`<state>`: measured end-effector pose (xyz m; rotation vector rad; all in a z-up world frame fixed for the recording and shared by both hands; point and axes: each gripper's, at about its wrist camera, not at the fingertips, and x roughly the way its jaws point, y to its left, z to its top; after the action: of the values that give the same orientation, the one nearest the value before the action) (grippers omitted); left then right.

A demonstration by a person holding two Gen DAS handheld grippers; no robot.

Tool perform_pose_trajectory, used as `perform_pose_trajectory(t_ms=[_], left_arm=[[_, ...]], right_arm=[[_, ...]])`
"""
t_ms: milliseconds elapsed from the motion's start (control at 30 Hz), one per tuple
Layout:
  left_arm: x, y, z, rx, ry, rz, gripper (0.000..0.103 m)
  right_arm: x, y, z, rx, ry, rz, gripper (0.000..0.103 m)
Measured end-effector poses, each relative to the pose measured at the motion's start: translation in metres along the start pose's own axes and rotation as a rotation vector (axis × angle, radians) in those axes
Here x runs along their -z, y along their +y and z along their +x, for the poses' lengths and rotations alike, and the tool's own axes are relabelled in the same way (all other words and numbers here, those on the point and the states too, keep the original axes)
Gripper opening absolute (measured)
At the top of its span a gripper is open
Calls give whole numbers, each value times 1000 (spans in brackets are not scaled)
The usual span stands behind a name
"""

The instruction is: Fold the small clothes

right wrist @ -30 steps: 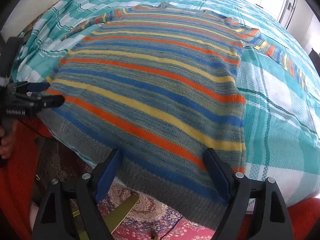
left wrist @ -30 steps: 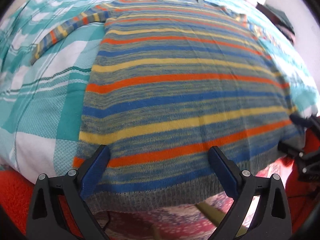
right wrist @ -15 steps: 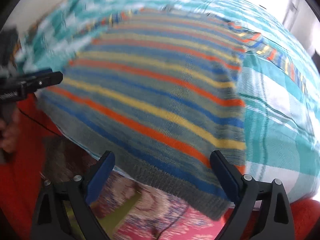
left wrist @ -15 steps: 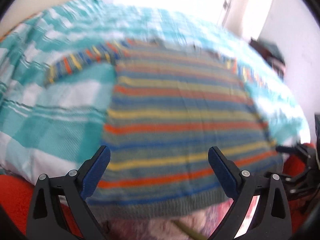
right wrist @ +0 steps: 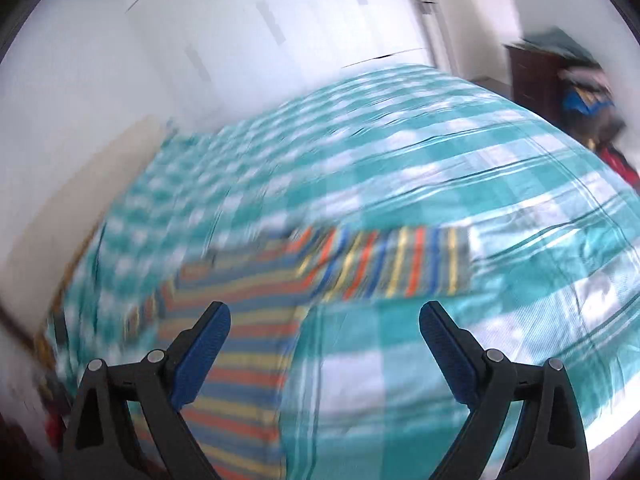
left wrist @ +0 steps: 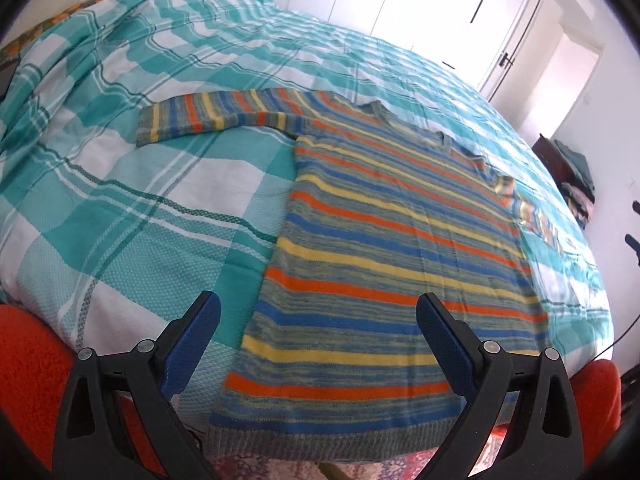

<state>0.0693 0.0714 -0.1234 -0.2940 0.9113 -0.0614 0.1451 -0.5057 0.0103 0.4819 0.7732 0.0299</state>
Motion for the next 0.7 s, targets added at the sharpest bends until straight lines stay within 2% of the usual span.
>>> perform_pose_trajectory(t_ms=[100,233,533,700], left_arm=[[0,0,6,-14,12,3,99],[2,0,11,-27,27,9,99],[6,-1,31,-74,82,20,99],[9,-7,43,-91,118,42,99]], right_arm=[[-19,-51,34,-25,54,220,90],[-3,-99,84,-43,116,434,81],[24,-167,159,-27,143,667,79],[22,-179,169,-26,35,664,75]])
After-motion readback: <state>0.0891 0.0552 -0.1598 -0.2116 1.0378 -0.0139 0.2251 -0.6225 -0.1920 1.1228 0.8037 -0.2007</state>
